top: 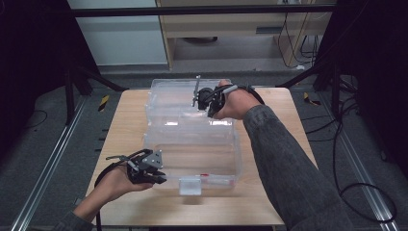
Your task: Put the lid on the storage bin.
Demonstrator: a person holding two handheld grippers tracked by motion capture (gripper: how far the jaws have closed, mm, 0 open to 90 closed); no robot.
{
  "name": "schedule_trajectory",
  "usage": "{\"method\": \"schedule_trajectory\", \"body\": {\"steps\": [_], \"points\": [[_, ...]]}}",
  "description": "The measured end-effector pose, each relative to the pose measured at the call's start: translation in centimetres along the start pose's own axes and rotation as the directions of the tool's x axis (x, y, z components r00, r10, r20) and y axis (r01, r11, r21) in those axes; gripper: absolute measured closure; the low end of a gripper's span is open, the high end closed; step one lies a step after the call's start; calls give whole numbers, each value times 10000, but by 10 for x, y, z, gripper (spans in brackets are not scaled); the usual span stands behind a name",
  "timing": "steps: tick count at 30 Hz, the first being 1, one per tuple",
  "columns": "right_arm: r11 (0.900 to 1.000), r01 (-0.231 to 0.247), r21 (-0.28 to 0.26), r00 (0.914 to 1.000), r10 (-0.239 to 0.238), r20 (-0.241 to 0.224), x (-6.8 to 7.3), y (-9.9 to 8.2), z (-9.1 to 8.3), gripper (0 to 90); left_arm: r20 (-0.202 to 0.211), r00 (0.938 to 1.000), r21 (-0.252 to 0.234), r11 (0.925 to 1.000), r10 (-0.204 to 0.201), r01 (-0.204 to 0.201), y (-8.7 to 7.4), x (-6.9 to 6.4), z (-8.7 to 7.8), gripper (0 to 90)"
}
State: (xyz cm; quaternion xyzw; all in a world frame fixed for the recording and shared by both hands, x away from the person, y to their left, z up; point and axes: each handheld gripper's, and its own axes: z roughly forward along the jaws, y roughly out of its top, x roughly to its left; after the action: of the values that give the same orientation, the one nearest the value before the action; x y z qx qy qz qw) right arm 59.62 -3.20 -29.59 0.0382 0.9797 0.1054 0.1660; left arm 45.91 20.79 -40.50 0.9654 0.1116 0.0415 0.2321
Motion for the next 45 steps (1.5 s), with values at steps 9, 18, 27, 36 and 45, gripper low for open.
{"method": "schedule_trajectory", "body": {"steps": [9, 18, 27, 36, 45], "points": [[9995, 235, -195, 9997, -236, -83, 16, 3, -13, 878, -302, 9995, -4, 10000, -87, 87, -1, -3, 2, 793], [9978, 591, -307, 9982, -593, -60, 38, 3, -26, 876, -402, 9984, 48, 9992, -395, 397, -1, -3, 3, 780], [9986, 352, -403, 9990, -341, 275, 30, 4, -20, 874, -832, 9957, -113, 9991, -411, 403, 1, 4, 5, 778], [9958, 725, -564, 9962, -696, 515, 60, -1, -28, 874, -898, 9947, -142, 9987, -505, 494, 1, 3, 5, 776], [9936, 843, -756, 9957, -811, 446, 86, -9, -28, 868, -932, 9943, -174, 9986, -520, 505, 0, 3, 6, 774]]}}
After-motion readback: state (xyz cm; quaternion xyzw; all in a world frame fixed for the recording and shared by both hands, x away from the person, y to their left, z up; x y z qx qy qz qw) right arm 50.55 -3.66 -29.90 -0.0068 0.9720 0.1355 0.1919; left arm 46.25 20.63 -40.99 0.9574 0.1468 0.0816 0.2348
